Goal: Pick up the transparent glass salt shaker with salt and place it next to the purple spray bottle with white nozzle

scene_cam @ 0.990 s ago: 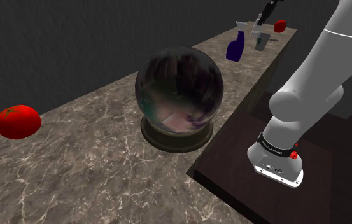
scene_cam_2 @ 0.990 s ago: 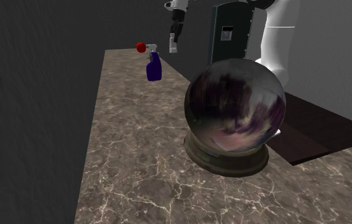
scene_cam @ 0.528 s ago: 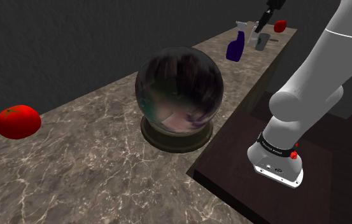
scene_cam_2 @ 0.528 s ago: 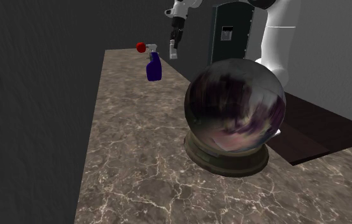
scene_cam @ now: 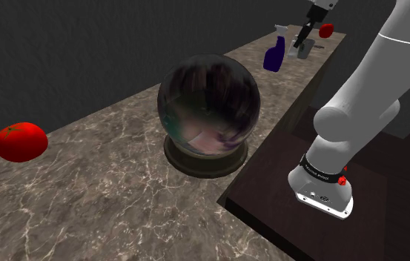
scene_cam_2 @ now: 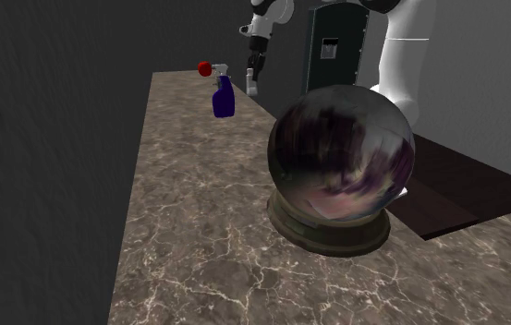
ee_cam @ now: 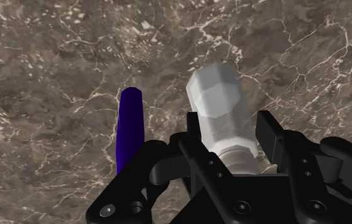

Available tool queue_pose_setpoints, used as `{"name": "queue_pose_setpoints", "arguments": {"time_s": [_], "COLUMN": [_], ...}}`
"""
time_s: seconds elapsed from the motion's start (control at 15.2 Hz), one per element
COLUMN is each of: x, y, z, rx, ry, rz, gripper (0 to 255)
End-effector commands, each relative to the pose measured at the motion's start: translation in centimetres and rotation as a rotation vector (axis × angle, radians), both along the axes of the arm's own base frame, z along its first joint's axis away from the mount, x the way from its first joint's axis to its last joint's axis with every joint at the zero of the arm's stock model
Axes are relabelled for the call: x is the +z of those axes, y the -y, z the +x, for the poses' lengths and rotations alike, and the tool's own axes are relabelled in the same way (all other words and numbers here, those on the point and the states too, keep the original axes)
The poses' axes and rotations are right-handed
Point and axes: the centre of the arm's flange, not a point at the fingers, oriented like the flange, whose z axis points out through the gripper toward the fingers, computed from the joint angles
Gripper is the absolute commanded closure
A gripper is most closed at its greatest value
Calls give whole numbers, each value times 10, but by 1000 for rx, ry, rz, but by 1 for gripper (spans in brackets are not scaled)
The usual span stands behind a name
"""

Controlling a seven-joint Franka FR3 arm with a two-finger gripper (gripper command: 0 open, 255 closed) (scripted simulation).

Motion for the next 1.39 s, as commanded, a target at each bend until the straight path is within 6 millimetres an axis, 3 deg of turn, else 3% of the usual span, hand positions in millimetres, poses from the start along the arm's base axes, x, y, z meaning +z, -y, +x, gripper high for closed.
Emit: {"name": "queue_pose_setpoints", "arguments": {"time_s": [0.0, 1.32], "x": [-11, -114], "y": [0, 0], "z": [0, 0], "rx": [0, 0], "ry": [0, 0], "rz": [0, 0], "gripper": [255, 255]}}
